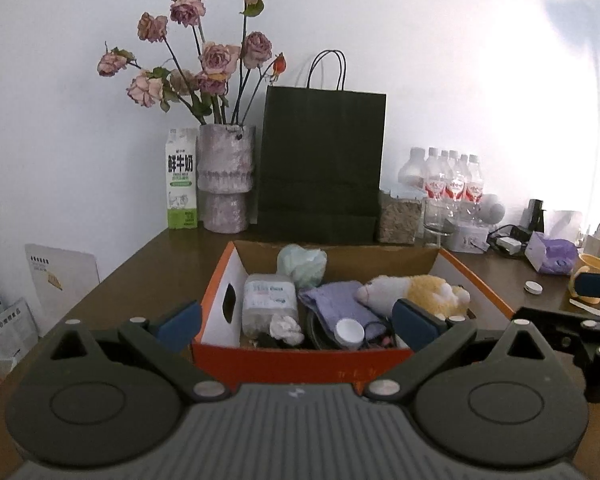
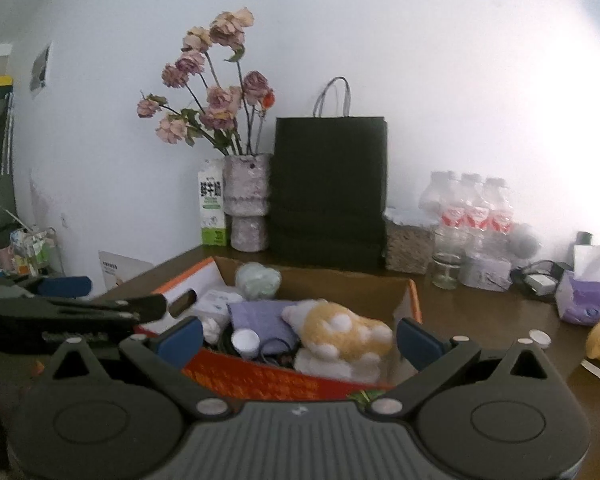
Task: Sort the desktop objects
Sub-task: 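Lift both open tools out of the box toward the table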
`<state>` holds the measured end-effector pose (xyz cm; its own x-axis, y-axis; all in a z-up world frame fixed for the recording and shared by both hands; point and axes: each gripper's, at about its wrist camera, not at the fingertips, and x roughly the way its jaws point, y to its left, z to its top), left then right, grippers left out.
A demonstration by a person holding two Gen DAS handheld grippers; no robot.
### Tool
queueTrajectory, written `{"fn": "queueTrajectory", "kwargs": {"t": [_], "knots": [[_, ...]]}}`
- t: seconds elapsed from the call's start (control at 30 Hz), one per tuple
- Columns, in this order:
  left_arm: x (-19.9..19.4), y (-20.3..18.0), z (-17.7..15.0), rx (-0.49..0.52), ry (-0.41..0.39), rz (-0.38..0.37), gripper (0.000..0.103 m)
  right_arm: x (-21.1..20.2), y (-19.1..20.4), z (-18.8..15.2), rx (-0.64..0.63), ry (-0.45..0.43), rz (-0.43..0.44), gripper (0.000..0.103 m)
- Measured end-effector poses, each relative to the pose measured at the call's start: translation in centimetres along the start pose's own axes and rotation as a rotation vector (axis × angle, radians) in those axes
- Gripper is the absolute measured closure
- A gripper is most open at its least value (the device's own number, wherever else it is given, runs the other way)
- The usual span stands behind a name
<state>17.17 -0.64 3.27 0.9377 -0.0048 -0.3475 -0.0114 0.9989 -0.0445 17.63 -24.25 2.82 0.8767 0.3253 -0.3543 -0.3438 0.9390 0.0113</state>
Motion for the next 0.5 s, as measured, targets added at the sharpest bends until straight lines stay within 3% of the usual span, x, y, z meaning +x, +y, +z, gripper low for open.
{"fn": "queueTrajectory", "kwargs": {"t": [0.5], "knots": [[0.0,-0.2,-3.9,-0.004,0.117,-0.029,0.000,0.0,-3.5,-5.5,0.012,0.167,-0.085,0.000]]}}
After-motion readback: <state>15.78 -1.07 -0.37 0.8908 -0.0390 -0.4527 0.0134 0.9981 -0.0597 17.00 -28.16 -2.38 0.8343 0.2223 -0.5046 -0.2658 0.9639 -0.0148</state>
